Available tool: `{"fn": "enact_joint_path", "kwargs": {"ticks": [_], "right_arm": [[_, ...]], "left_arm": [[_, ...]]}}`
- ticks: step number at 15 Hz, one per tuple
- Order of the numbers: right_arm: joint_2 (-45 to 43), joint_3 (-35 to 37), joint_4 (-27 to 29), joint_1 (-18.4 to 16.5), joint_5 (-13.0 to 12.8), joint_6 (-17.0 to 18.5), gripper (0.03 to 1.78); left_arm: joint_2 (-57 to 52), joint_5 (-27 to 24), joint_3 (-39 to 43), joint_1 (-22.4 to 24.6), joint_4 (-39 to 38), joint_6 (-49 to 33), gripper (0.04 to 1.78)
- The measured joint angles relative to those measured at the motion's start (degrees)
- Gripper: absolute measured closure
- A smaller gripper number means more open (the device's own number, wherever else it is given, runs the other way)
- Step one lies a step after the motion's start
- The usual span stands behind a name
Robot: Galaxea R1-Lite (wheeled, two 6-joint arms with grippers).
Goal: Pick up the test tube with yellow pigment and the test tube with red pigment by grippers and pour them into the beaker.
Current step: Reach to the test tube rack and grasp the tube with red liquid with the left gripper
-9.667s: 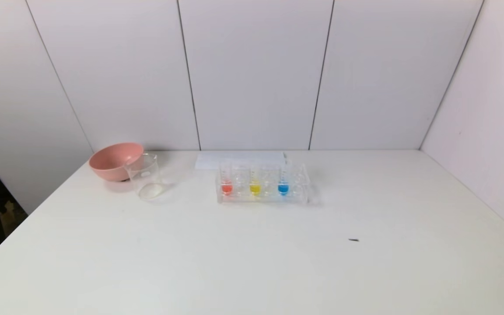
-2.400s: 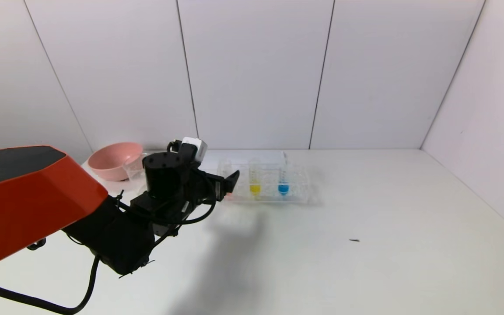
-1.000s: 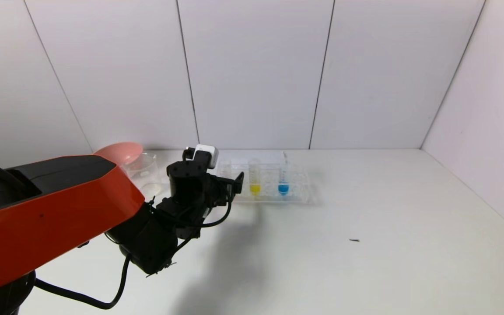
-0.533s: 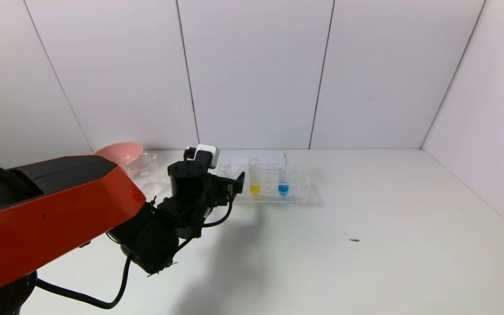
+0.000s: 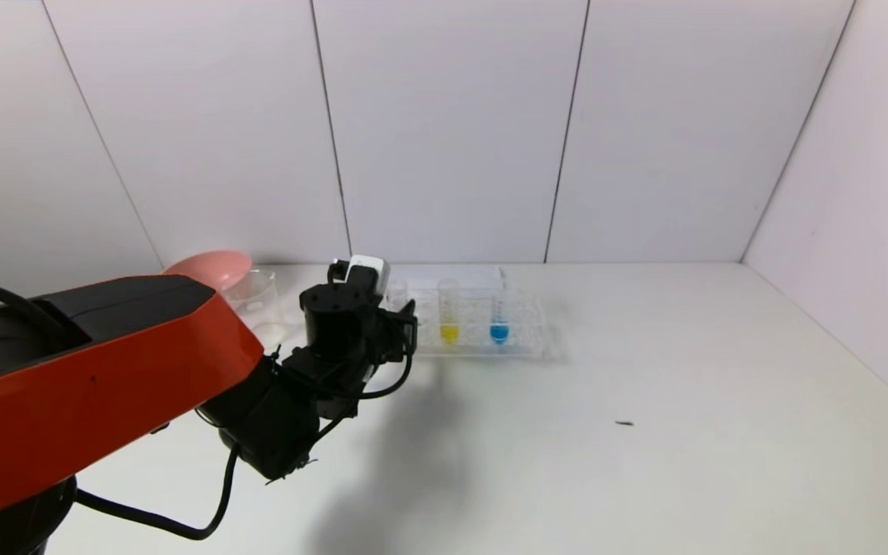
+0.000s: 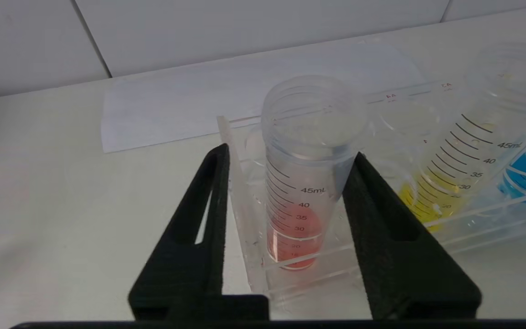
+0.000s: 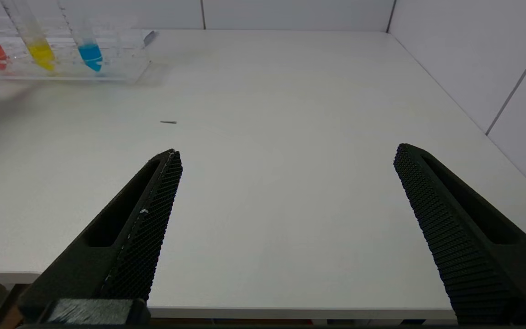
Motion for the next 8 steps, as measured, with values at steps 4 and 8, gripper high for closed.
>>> {"fn": "enact_joint_path", "kwargs": {"ticks": [4, 8], "right_arm": [[0.00, 0.00, 0.00, -0.02, 0.00, 0.00, 0.11], [0.00, 0.00, 0.00, -0.02, 0.00, 0.00, 0.11]], "left_arm": [[0.22, -0.09, -0.09, -0.02, -0.05, 0.00, 1.37], [0.22, -0.09, -0.09, 0.00, -0.05, 0.02, 1.37]]}}
